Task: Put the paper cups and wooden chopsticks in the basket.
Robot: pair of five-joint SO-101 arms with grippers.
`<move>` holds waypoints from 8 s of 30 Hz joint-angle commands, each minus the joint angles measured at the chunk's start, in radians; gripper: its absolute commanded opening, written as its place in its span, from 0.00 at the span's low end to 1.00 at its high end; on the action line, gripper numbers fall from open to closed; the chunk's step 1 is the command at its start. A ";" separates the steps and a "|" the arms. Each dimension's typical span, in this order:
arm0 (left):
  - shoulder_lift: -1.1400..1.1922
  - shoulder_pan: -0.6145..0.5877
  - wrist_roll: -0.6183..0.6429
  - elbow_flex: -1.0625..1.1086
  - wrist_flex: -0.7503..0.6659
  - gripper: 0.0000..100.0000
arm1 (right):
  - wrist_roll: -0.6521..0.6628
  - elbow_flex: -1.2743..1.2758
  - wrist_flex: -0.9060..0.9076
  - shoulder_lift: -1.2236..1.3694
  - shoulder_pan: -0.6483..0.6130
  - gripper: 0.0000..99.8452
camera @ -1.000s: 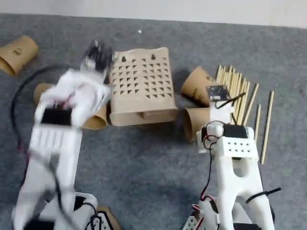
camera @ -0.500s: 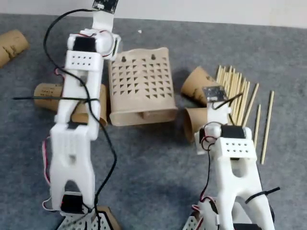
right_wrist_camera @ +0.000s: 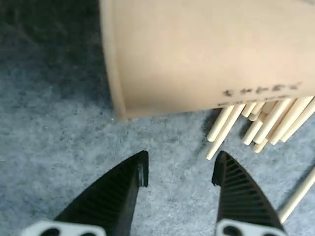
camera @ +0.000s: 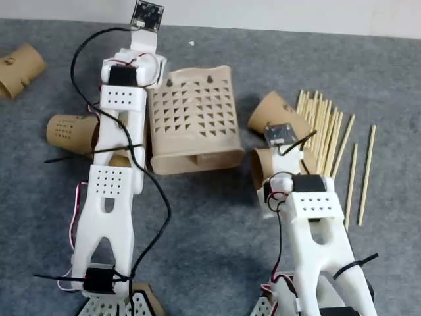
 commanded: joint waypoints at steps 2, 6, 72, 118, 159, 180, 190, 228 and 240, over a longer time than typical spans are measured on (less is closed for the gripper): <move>-0.013 0.033 -0.038 -0.042 0.195 0.22 | -0.006 -0.005 -0.013 -0.027 -0.008 0.22; -0.076 0.065 -0.071 -0.042 0.333 0.22 | -0.006 -0.005 -0.013 -0.027 -0.008 0.22; -0.206 0.024 -0.144 0.062 0.471 0.23 | -0.072 -0.232 -0.367 -0.165 -0.154 0.22; -0.211 -0.048 -0.138 0.216 0.210 0.23 | 0.034 -0.228 -0.088 0.136 -0.226 0.22; -0.538 0.027 -0.138 0.381 0.313 0.23 | 0.034 0.065 -0.229 0.150 -0.148 0.22; -0.357 0.127 -0.181 0.381 0.466 0.23 | 0.032 0.093 -0.188 0.150 -0.101 0.22; -0.354 0.125 -0.181 0.381 0.466 0.23 | 0.040 -0.084 0.058 0.031 -0.081 0.22; -0.872 0.377 -0.186 0.693 0.479 0.23 | 0.236 0.206 0.053 0.012 -0.099 0.22; -1.109 0.469 -0.207 0.966 0.477 0.23 | -0.009 0.257 -0.325 0.004 -0.096 0.22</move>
